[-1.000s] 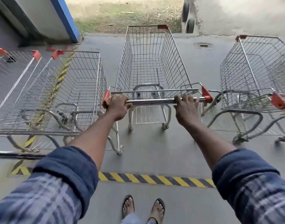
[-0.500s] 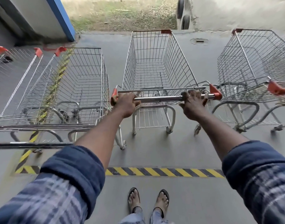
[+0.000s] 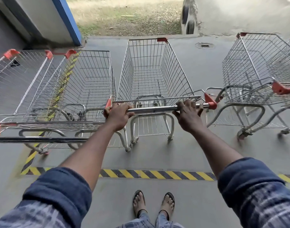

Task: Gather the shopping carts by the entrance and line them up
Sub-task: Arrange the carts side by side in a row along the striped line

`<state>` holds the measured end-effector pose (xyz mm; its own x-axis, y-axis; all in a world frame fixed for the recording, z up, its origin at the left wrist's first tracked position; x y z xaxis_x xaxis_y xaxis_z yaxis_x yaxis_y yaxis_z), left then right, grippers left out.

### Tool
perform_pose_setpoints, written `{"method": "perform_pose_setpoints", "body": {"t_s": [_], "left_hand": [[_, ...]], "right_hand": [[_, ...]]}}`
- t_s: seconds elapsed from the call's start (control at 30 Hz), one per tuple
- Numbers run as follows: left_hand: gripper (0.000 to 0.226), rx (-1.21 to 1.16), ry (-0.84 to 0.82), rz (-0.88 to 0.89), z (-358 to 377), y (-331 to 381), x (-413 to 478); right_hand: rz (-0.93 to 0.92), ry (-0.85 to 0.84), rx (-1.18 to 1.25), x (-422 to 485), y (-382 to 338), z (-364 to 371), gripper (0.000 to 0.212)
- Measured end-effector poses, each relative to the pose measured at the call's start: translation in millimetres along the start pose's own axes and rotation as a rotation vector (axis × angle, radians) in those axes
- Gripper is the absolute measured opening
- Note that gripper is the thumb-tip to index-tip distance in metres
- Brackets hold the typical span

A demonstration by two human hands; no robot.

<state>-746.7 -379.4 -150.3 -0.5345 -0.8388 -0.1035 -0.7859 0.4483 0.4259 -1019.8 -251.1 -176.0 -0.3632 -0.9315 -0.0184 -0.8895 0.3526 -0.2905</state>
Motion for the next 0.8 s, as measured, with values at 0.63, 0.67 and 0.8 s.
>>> {"method": "perform_pose_setpoints", "body": {"t_s": [0.63, 0.67, 0.8], "left_hand": [[0.031, -0.034, -0.026, 0.069, 18, 11, -26], [0.032, -0.031, -0.027, 0.06, 20, 13, -29], [0.028, -0.021, -0.018, 0.059, 25, 23, -40]], "right_hand": [[0.116, -0.002, 0.037, -52, 5, -10, 0.042], [0.115, 0.002, 0.04, -56, 8, -10, 0.042], [0.083, 0.05, 0.043, -67, 15, -14, 0.041]]}}
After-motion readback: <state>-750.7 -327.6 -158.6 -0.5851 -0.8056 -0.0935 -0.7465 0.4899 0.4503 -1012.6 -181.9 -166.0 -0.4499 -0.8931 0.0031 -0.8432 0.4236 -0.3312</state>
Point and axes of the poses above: each hand's wrist, its own x-axis towards the middle knuckle, its own z-axis out of the palm, y = z × x, the point moved 6 cm from there along x, towards the middle knuckle, and after that the axes turned 1 degree about -y, right-handed, at the moved point
